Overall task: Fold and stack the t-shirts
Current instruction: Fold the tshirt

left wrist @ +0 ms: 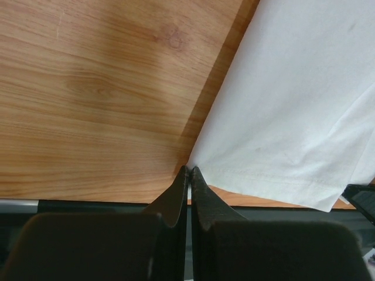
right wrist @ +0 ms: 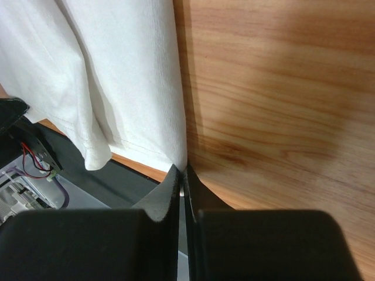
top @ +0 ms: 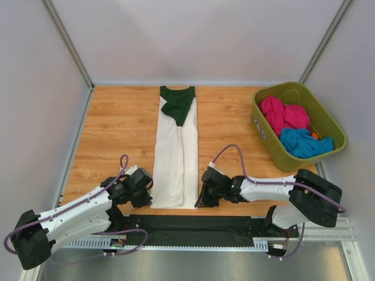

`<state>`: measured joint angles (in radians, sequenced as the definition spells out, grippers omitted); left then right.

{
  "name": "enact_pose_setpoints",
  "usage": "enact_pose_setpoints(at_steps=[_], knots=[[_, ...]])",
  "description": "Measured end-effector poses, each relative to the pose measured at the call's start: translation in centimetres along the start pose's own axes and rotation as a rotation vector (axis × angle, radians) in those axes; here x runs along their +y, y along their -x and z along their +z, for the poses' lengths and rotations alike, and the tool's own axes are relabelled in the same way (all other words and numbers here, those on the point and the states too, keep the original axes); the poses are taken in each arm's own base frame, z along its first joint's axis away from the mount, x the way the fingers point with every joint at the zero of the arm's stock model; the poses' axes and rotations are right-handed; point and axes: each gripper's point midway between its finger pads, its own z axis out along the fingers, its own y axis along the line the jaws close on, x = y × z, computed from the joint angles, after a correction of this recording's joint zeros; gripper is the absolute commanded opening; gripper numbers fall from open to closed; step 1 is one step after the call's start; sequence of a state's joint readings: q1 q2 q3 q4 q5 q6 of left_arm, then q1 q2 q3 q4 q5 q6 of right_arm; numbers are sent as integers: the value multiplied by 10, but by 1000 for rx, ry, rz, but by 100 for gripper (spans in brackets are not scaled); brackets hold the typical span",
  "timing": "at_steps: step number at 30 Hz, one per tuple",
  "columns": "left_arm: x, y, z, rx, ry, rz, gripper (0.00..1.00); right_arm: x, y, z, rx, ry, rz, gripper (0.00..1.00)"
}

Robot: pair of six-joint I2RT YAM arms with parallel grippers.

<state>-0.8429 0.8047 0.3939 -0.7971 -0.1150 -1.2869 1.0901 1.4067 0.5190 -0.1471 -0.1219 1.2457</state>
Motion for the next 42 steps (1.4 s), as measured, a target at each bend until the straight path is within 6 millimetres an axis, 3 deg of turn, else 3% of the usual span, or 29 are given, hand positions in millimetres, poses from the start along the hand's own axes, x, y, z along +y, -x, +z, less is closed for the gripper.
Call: enact_pose_setpoints(at_steps=[8, 14, 19, 23, 28, 31, 42], knots=[[-4, 9, -13, -24, 10, 52, 0, -6, 0, -8, -8, -36, 0, 0], [-34, 40, -42, -108, 2, 112, 0, 16, 16, -27, -53, -21, -11, 0], [-57, 71, -63, -194, -25, 127, 0, 33, 54, -45, -132, 7, 5, 0], [-62, 91, -67, -228, 0, 133, 0, 45, 93, -62, -203, 23, 7, 0], [-72, 123, -67, -269, 16, 118, 0, 77, 150, -87, -298, 69, -30, 0], [-82, 146, -66, -293, 15, 113, 0, 85, 173, -90, -317, 72, -49, 0], [-135, 210, -59, -349, -7, 171, 0, 76, 240, -74, -289, 12, -73, 0]])
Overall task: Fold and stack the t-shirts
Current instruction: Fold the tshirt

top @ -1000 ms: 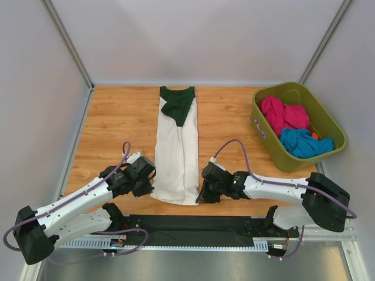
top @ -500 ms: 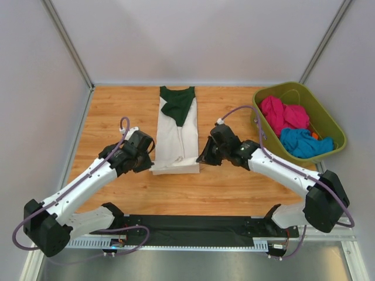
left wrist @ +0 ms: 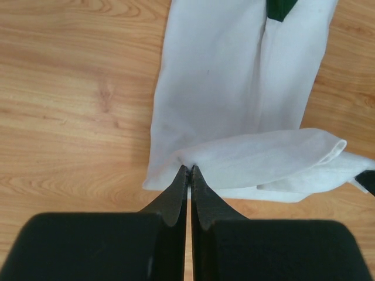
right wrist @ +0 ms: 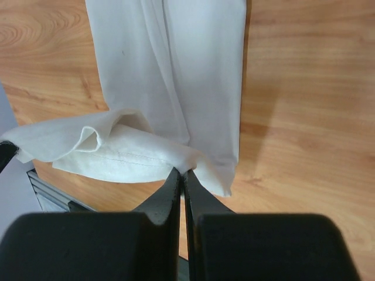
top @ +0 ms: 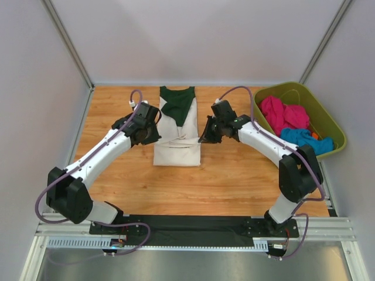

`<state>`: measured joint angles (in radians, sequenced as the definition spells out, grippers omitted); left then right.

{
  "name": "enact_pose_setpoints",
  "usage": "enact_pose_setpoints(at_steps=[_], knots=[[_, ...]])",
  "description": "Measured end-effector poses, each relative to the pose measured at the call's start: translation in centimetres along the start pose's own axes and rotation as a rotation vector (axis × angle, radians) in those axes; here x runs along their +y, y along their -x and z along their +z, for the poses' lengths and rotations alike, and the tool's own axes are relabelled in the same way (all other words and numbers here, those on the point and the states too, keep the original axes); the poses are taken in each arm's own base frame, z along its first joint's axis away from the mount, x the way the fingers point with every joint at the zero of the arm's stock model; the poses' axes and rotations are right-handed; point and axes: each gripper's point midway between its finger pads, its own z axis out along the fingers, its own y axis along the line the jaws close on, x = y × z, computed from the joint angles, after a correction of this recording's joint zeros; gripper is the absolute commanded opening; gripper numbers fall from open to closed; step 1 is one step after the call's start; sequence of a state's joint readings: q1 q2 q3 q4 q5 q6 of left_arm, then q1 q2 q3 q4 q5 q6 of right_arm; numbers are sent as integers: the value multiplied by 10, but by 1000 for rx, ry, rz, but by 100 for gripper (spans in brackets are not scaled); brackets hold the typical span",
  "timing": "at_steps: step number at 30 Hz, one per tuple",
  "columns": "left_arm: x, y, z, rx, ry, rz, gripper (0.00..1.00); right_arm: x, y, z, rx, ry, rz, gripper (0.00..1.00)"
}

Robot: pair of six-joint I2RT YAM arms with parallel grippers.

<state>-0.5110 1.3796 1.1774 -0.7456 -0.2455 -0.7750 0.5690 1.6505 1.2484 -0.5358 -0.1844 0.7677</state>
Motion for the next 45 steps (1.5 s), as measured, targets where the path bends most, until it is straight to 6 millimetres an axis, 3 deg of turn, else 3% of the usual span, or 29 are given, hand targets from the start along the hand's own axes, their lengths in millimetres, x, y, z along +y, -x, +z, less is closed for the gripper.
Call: enact_pose_setpoints(at_steps=[6, 10, 25, 32, 45], knots=[[1, 17, 25, 11, 41, 3, 0, -2, 32, 21, 9, 0, -12, 0], [2, 25, 45, 25, 64, 3, 0, -3, 43, 36, 28, -2, -22, 0], [14, 23, 95, 73, 105, -8, 0, -21, 50, 80, 102, -38, -22, 0], [19, 20, 116, 93, 119, 0, 0, -29, 56, 90, 120, -50, -6, 0], [18, 34, 126, 79, 103, 15, 0, -23, 67, 96, 122, -35, -6, 0]])
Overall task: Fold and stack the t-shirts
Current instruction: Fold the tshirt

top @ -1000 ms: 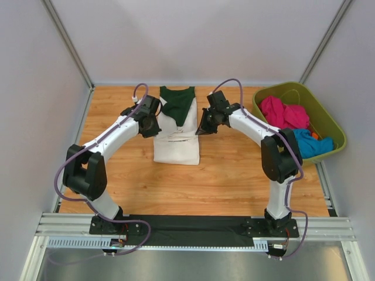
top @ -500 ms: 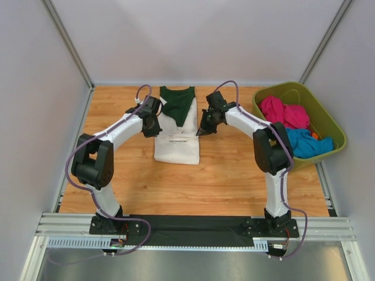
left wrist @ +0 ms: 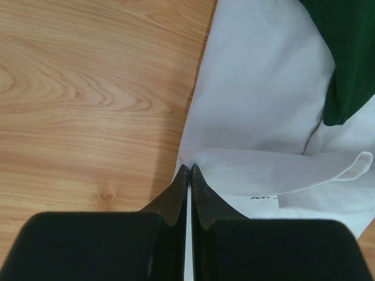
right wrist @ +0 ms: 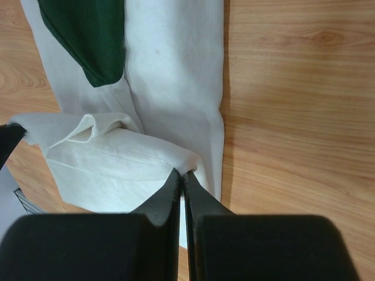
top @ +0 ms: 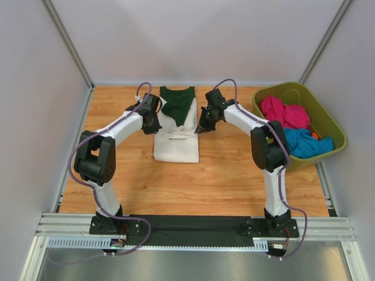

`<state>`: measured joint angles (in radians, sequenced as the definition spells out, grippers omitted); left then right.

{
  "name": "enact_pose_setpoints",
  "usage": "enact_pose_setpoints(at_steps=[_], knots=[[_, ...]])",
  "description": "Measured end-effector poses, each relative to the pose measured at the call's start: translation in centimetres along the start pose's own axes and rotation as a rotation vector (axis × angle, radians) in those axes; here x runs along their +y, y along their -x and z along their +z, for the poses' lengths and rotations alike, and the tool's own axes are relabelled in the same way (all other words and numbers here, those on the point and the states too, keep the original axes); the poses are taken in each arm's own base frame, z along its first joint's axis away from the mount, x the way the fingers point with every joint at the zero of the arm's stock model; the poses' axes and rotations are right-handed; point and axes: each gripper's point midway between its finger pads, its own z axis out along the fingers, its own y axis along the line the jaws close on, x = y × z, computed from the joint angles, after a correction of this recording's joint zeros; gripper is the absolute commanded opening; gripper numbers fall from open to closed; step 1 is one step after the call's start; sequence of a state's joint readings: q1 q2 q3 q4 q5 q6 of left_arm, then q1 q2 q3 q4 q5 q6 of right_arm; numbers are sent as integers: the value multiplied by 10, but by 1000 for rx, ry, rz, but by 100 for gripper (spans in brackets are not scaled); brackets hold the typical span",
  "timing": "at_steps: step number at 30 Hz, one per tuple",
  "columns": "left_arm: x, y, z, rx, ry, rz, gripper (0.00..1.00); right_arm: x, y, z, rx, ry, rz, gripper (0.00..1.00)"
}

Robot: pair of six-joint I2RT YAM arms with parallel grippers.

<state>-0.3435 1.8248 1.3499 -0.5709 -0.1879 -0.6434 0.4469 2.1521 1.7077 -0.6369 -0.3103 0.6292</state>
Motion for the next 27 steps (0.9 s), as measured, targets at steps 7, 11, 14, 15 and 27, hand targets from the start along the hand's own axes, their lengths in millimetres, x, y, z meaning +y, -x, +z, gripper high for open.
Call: enact_pose_setpoints(at_steps=[7, 11, 14, 15, 27], knots=[[0, -2, 13, 16, 9, 29, 0, -9, -3, 10, 25, -20, 14, 0], [-1, 1, 18, 18, 11, 46, 0, -8, 2, 12, 23, -20, 10, 4], [-3, 5, 19, 15, 9, 58, 16, -7, 5, 10, 22, -22, 9, 32], [-4, 6, 19, 15, 10, 65, 31, -7, 6, 8, 18, -25, 6, 39], [-20, 63, -73, -149, -116, 101, 96, 20, 31, -36, -78, 23, -57, 60]])
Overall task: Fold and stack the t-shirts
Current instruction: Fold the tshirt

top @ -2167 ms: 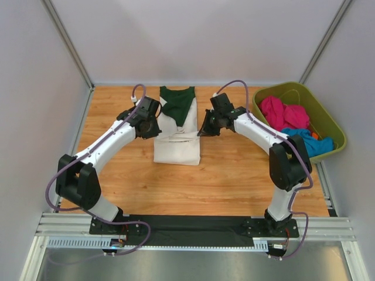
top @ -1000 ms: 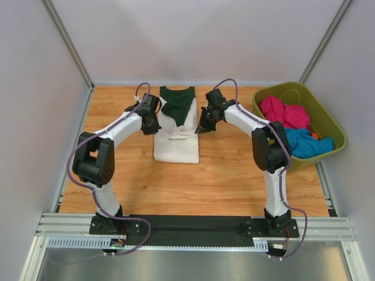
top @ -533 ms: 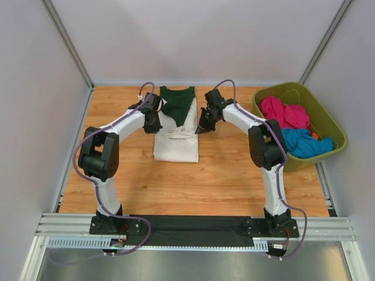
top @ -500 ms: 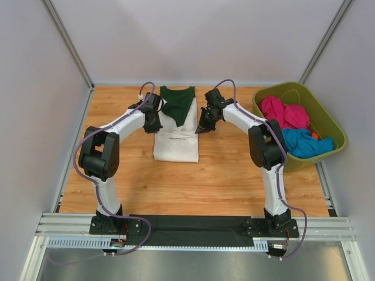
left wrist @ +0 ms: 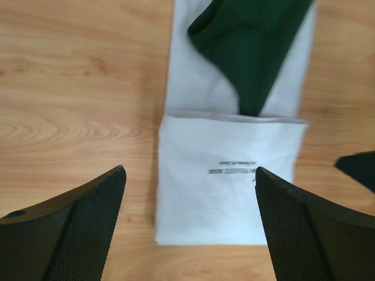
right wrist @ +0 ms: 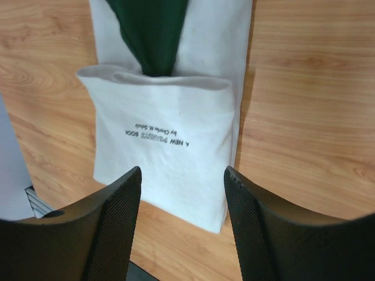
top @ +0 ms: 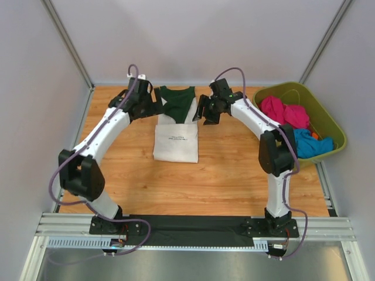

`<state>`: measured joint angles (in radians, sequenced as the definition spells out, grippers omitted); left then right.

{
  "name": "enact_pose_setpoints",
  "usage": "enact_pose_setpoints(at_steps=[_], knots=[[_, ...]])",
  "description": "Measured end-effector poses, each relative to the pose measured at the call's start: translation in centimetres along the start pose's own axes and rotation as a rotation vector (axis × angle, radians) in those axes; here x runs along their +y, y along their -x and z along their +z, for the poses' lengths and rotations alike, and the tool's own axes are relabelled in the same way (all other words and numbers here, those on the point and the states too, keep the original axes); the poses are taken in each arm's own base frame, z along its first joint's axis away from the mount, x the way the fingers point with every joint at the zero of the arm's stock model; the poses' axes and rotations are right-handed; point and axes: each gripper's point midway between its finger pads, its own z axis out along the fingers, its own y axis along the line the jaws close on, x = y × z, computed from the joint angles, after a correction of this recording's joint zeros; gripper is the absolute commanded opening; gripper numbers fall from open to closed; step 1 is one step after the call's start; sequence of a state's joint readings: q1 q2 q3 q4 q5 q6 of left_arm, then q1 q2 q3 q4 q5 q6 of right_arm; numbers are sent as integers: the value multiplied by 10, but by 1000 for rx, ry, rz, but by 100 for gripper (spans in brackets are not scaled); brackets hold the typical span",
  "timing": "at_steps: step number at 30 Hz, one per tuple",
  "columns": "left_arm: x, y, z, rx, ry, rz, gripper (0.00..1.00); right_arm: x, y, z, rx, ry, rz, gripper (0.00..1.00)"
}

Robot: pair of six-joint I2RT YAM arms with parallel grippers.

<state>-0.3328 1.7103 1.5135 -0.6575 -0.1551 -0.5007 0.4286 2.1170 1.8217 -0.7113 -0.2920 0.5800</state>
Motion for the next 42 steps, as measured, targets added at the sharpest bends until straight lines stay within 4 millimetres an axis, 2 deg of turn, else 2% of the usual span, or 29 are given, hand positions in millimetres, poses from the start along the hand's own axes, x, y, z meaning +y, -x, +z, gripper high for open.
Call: enact_pose_setpoints(at_steps=[1, 4, 5, 6, 7, 8, 9, 10, 13, 15, 18, 24, 27, 31, 34, 42], knots=[[-5, 9, -18, -43, -41, -16, 95, 4, 0, -11, -20, 13, -3, 57], [-17, 19, -66, -140, -172, -61, 78, 14, -6, -38, -73, 58, -8, 44], [-19, 16, -78, -167, -218, -79, 66, 18, -9, -46, -86, 77, -13, 39], [-22, 8, -85, -175, -262, -96, 53, 22, -12, -51, -103, 97, -20, 30], [-23, -2, -87, -165, -291, -110, 39, 25, -16, -53, -112, 114, -28, 25], [-23, -11, -85, -155, -310, -117, 18, 27, -19, -52, -114, 125, -27, 20], [-23, -23, -79, -126, -322, -135, 13, 30, -23, -48, -115, 138, -33, 10], [-22, -36, -70, -92, -322, -139, 8, 31, -27, -44, -113, 148, -40, 7], [-13, -82, -38, 41, -290, -160, 3, 31, -44, -26, -79, 150, -37, 1], [-7, -107, -25, 106, -268, -170, 3, 32, -50, -17, -63, 150, -38, 0], [0, -130, -13, 165, -247, -178, 0, 31, -57, -1, -43, 145, -41, 0], [-3, -141, 11, 219, -236, -179, 0, 18, -68, 21, -2, 114, -29, 0], [2, -156, 24, 265, -207, -186, 0, 12, -73, 27, 12, 102, -22, 0], [12, -179, 29, 317, -176, -197, 0, 1, -83, 36, 41, 77, -11, 0], [17, -190, 32, 342, -154, -202, 0, -8, -90, 43, 63, 56, -4, 0], [19, -187, 33, 344, -141, -182, 0, -20, -98, 51, 90, 26, -12, 0]])
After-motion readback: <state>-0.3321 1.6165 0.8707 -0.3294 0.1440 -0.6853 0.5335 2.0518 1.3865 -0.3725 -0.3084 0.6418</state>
